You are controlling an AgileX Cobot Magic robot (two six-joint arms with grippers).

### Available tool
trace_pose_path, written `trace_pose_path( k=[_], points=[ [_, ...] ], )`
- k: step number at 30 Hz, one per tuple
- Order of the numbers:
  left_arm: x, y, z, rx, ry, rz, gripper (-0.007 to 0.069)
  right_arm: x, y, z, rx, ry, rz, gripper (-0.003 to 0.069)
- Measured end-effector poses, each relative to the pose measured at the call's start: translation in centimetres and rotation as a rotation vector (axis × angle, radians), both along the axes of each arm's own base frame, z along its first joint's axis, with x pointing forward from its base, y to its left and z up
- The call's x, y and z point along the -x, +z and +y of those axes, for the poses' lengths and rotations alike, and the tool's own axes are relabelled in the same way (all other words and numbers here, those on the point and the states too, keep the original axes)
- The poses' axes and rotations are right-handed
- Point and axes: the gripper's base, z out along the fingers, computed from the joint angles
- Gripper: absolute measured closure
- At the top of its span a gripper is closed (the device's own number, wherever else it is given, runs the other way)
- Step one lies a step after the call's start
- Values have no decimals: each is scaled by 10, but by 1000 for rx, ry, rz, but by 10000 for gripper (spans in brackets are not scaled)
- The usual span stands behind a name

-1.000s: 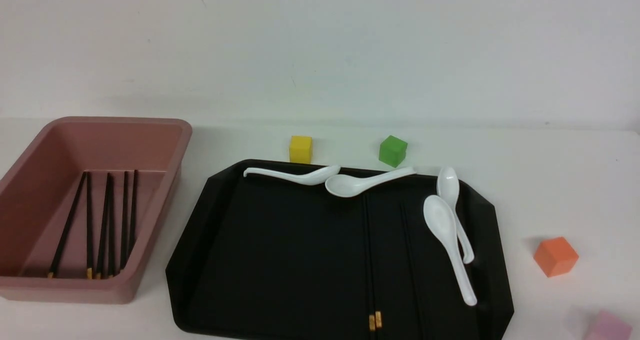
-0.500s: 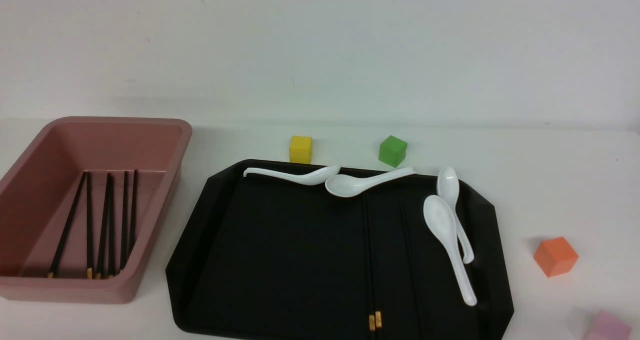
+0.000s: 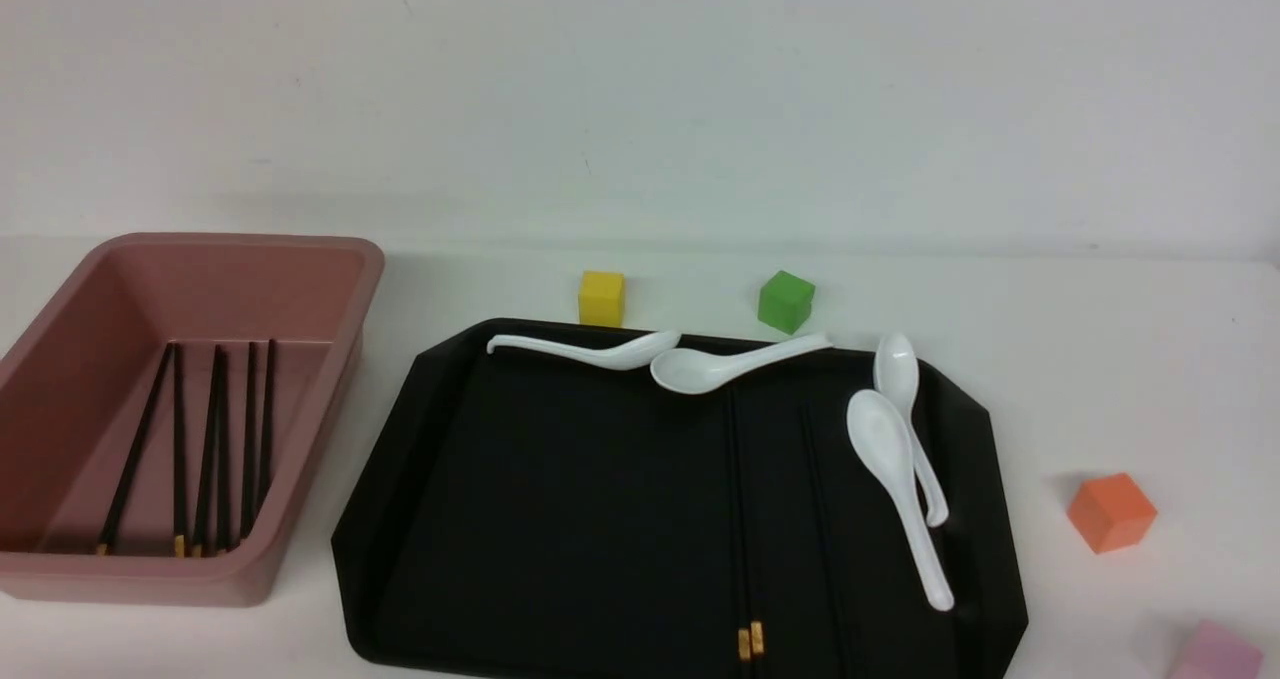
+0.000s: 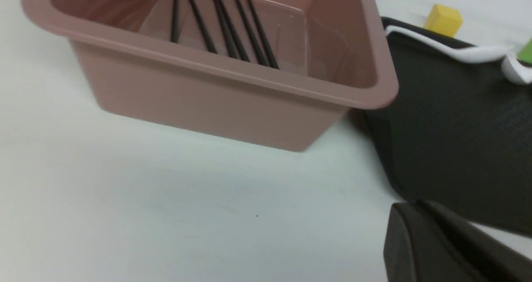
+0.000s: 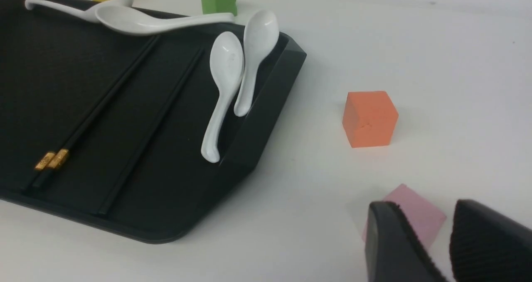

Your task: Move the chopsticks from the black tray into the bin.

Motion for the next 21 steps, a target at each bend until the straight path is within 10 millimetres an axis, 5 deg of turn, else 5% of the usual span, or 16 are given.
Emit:
trace_pose_path(
  k=[21],
  points=[
    [0,0,0,-4,-6,-1,626,0,0,0,0,0,0,419]
  ],
)
